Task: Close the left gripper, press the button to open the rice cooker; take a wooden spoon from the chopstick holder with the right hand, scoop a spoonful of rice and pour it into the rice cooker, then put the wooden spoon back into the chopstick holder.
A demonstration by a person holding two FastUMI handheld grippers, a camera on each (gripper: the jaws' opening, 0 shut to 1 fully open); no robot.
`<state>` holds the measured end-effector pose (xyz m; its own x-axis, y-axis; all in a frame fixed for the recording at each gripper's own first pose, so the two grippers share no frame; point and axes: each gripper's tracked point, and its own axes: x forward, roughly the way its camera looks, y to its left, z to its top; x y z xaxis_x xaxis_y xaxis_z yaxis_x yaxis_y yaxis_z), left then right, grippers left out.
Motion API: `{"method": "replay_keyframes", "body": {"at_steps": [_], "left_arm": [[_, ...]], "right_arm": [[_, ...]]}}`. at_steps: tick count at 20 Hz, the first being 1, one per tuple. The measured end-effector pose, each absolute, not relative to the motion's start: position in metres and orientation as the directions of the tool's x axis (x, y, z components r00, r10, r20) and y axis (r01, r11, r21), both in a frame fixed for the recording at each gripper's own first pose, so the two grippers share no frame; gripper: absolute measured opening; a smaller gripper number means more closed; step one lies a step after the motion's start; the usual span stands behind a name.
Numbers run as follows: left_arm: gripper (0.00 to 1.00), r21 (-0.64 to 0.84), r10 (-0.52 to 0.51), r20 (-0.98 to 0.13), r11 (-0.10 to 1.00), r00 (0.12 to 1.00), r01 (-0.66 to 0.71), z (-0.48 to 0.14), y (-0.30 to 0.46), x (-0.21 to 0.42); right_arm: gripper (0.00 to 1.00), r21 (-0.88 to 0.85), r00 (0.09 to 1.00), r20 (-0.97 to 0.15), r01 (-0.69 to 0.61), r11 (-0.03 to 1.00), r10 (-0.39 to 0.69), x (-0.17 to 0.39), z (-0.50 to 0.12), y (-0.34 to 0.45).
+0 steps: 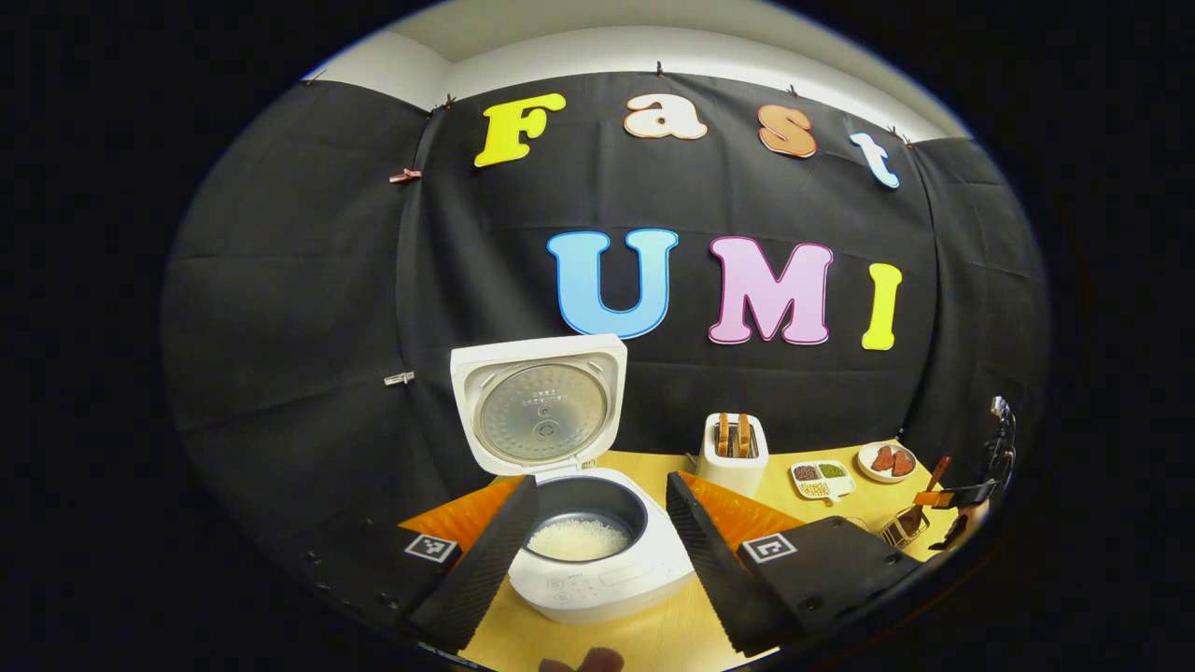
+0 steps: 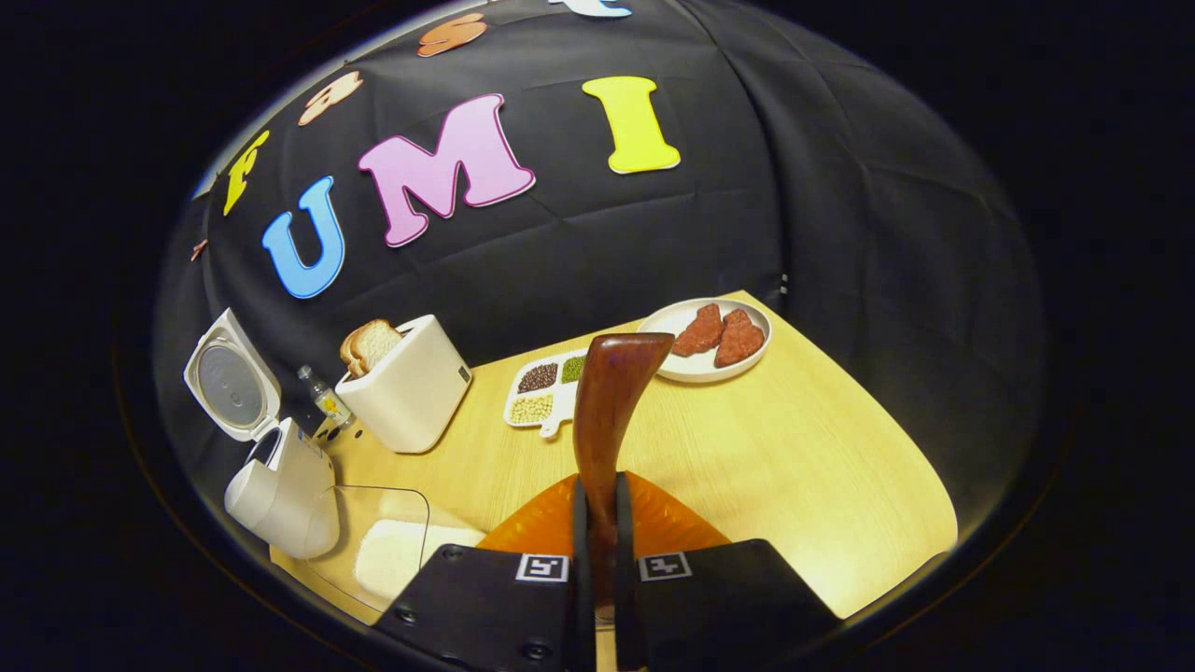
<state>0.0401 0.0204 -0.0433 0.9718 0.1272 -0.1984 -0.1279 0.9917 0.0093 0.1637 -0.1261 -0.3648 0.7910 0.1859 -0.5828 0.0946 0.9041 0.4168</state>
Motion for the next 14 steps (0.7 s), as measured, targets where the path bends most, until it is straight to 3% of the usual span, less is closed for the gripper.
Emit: {"method": "replay_keyframes", "body": {"at_steps": [4,5,6,7,8,9,10,14], "left_arm": [[0.95,0.006,0.129,-0.185,0.991,0.974,-0.130,-0.035,0.026,0.045],[0.95,0.009,0.129,-0.174,0.992,0.976,-0.129,-0.030,0.026,0.047],[0.95,0.016,0.129,-0.160,0.992,0.979,-0.128,-0.025,0.027,0.049],[0.95,0.025,0.127,-0.148,0.992,0.981,-0.124,-0.021,0.028,0.053],[0.95,0.034,0.124,-0.135,0.992,0.983,-0.121,-0.015,0.029,0.059],[0.95,0.040,0.120,-0.122,0.992,0.985,-0.116,-0.010,0.029,0.064],[0.95,0.042,0.114,-0.110,0.993,0.987,-0.110,-0.004,0.028,0.070],[0.95,0.048,0.110,-0.036,0.993,0.993,-0.109,0.026,0.033,0.099]], "right_arm": [[0.24,0.395,0.788,-0.605,0.172,0.902,0.115,0.158,-0.366,-0.150],[0.32,0.387,0.785,-0.611,0.181,0.904,0.104,0.154,-0.365,-0.155],[0.53,0.374,0.786,-0.612,0.188,0.908,0.089,0.148,-0.363,-0.160],[0.64,0.358,0.790,-0.609,0.197,0.913,0.069,0.143,-0.358,-0.166],[0.90,0.343,0.793,-0.607,0.204,0.917,0.051,0.135,-0.353,-0.171],[0.86,0.323,0.799,-0.601,0.212,0.922,0.028,0.126,-0.344,-0.177],[0.98,0.299,0.807,-0.591,0.211,0.931,0.007,0.118,-0.336,-0.182],[0.98,0.222,0.839,-0.542,0.201,0.954,-0.050,0.088,-0.294,-0.190]]}}
